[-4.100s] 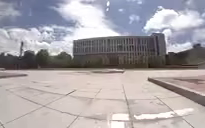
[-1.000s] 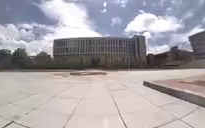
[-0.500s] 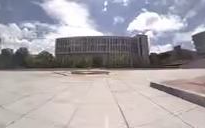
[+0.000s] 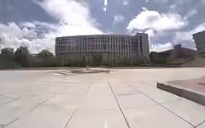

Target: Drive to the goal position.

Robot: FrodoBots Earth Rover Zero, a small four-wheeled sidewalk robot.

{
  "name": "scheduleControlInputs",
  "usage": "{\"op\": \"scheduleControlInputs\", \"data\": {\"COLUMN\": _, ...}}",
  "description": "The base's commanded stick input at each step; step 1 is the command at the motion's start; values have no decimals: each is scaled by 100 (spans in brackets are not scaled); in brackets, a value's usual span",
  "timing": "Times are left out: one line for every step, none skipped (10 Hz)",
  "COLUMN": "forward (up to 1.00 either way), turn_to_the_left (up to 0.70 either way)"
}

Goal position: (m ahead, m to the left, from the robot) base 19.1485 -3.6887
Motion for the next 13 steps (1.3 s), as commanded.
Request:
{"op": "scheduleControlInputs", "data": {"forward": 70, "turn_to_the_left": 10}}
{"op": "scheduleControlInputs", "data": {"forward": 70, "turn_to_the_left": 10}}
{"op": "scheduleControlInputs", "data": {"forward": 70, "turn_to_the_left": 10}}
{"op": "scheduleControlInputs", "data": {"forward": 70, "turn_to_the_left": 9}}
{"op": "scheduleControlInputs", "data": {"forward": 70, "turn_to_the_left": 6}}
{"op": "scheduleControlInputs", "data": {"forward": 70, "turn_to_the_left": 7}}
{"op": "scheduleControlInputs", "data": {"forward": 70, "turn_to_the_left": 8}}
{"op": "scheduleControlInputs", "data": {"forward": 70, "turn_to_the_left": 7}}
{"op": "scheduleControlInputs", "data": {"forward": 70, "turn_to_the_left": 13}}
{"op": "scheduleControlInputs", "data": {"forward": 70, "turn_to_the_left": 5}}
{"op": "scheduleControlInputs", "data": {"forward": 70, "turn_to_the_left": 7}}
{"op": "scheduleControlInputs", "data": {"forward": 70, "turn_to_the_left": 9}}
{"op": "scheduleControlInputs", "data": {"forward": 70, "turn_to_the_left": -20}}
